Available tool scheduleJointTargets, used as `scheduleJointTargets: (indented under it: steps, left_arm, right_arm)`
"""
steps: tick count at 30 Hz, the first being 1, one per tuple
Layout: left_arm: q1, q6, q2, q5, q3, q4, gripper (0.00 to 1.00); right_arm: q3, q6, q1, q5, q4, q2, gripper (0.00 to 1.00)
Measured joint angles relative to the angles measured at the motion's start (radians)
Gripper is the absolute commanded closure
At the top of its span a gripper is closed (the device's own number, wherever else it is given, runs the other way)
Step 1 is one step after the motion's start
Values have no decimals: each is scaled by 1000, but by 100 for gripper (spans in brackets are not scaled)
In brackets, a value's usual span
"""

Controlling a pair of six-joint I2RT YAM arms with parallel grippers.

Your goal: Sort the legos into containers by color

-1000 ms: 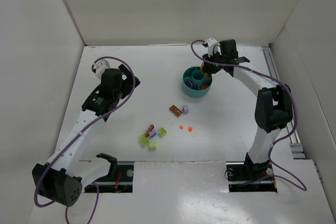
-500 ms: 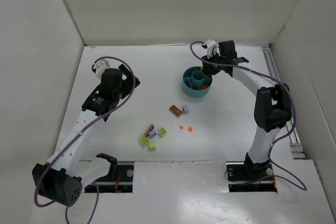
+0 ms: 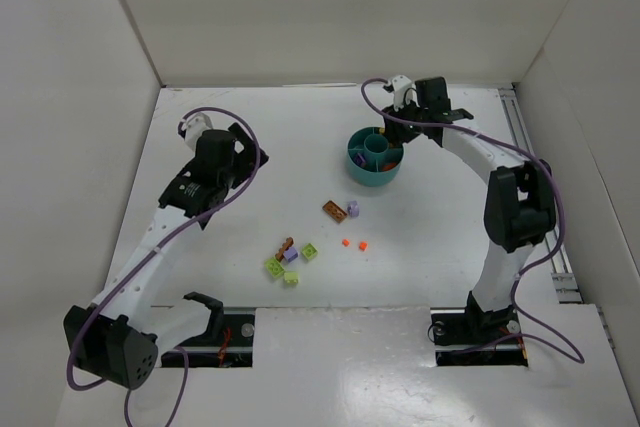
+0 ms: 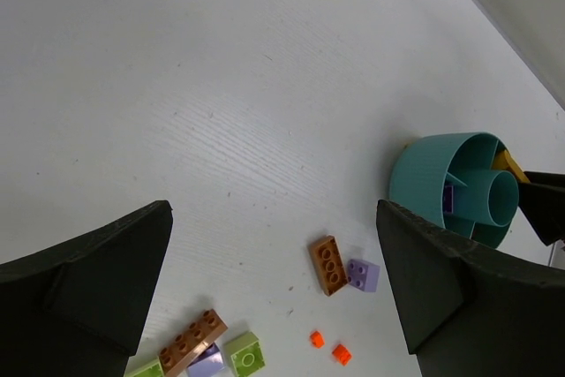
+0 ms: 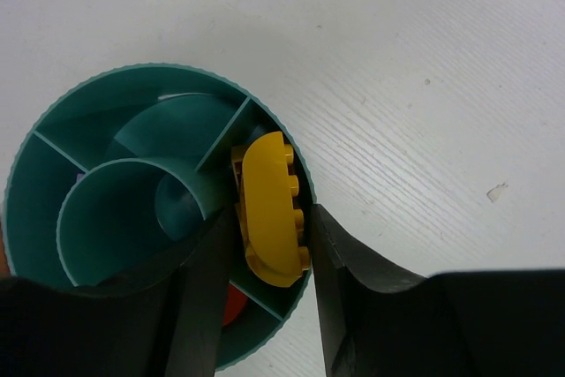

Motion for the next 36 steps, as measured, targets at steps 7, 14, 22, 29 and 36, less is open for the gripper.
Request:
scheduleJointTargets:
  steps: [7, 14, 22, 29, 36]
  left_arm:
    - [0, 6, 23, 8, 0, 3, 0]
    - [0, 17, 32, 25, 0, 16, 0]
    - [0, 42, 54, 69, 0, 26, 0]
    - [0, 59, 71, 100, 0, 30, 0]
    - [-3, 64, 71, 115, 0, 29, 0]
  right_arm:
    - [0, 11, -2, -39, 6, -24, 52]
    - [0, 18, -6, -89, 11, -28, 47]
    - [-12, 26, -21, -136, 27, -69, 47]
    - [-53, 24, -19, -113, 25, -171, 44]
    - [-121, 11, 47, -23, -11, -298, 36]
